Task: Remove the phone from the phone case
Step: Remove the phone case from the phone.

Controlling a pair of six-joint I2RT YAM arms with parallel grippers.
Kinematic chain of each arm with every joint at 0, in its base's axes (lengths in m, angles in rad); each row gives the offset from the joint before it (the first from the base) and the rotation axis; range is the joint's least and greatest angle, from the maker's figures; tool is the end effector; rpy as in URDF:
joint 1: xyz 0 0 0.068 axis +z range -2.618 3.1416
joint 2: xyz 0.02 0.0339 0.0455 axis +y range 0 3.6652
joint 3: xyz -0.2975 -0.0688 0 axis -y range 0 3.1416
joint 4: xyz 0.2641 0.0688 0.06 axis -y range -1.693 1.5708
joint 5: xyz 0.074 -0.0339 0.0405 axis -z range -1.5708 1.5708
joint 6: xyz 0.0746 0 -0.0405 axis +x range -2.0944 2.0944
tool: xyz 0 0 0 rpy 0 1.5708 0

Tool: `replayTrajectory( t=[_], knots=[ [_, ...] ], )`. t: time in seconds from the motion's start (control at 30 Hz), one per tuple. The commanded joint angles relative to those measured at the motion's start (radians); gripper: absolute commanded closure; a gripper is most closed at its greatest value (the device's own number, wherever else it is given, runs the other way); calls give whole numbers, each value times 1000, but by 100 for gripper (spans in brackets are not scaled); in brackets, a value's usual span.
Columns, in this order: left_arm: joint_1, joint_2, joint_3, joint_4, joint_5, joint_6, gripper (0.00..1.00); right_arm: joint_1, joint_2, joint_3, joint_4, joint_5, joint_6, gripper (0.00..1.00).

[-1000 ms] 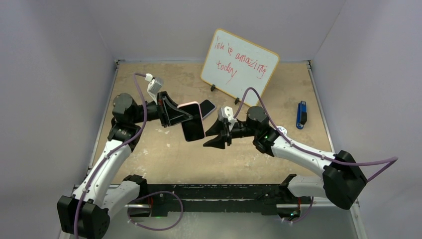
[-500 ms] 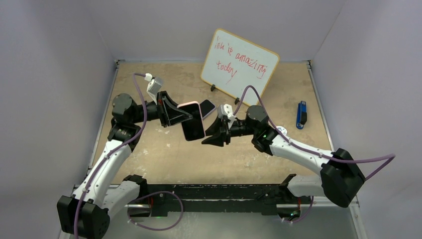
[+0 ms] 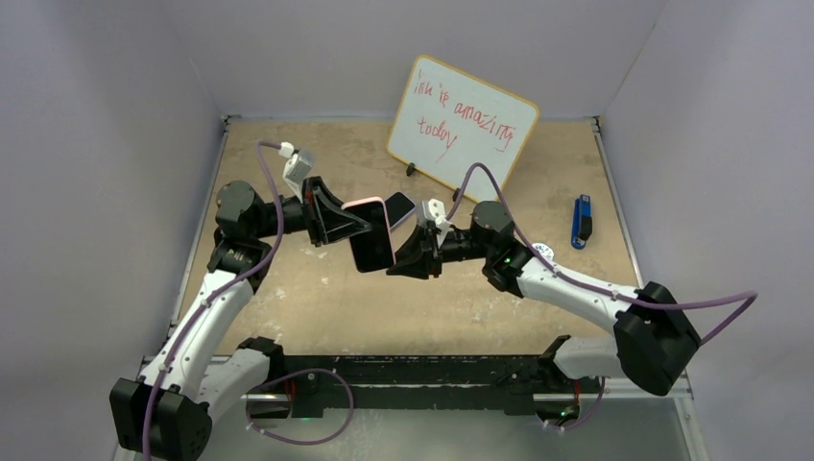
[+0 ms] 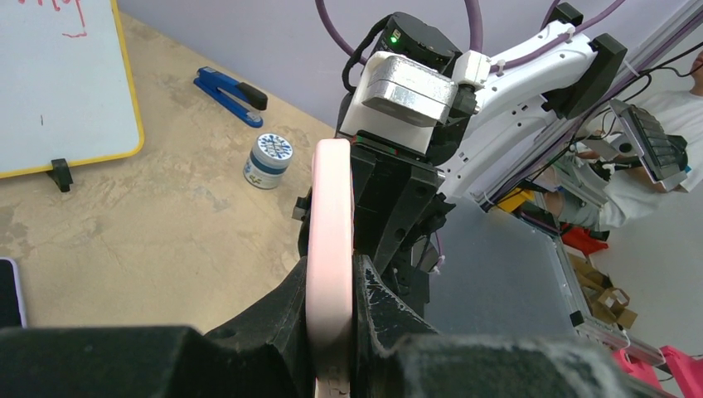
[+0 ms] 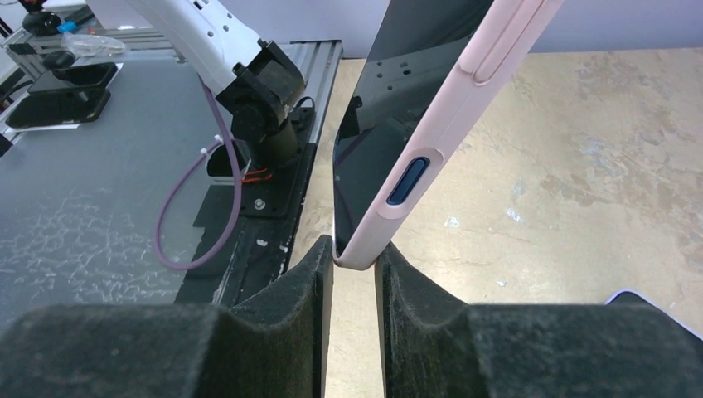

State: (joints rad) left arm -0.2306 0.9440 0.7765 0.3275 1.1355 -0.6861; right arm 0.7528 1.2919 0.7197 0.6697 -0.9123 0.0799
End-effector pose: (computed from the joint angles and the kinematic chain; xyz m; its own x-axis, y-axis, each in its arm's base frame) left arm 0.1987 -0.1161 0.3864 -0.4932 -0.1586 -0.8554 0.8471 0.1363 -0.5137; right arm 0.1871 0.2562 0.3186 -0.0084 0.0590 -0.9982 -0.9953 -0.0966 0.0027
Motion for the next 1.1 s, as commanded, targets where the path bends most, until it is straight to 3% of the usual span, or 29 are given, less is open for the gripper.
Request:
replayTrajectory(
  t=[0.0, 0.3, 0.43, 0.57, 1.07],
  knots=[
    [-6, -27, 9, 45, 24, 4, 100, 5, 11, 44, 19, -3, -1, 76],
    [-14, -24, -6, 65, 39, -25, 100, 3, 35, 53, -4, 7, -25, 92],
    [-30, -18, -66, 228, 45, -155, 100, 4, 35, 61, -35, 23, -91, 100],
    [-62, 1, -115, 379, 45, -284, 100, 4, 35, 71, -106, 43, -198, 100],
    [-96, 6, -115, 368, 38, -305, 100, 4, 24, 135, -316, 95, -597, 100]
  ],
)
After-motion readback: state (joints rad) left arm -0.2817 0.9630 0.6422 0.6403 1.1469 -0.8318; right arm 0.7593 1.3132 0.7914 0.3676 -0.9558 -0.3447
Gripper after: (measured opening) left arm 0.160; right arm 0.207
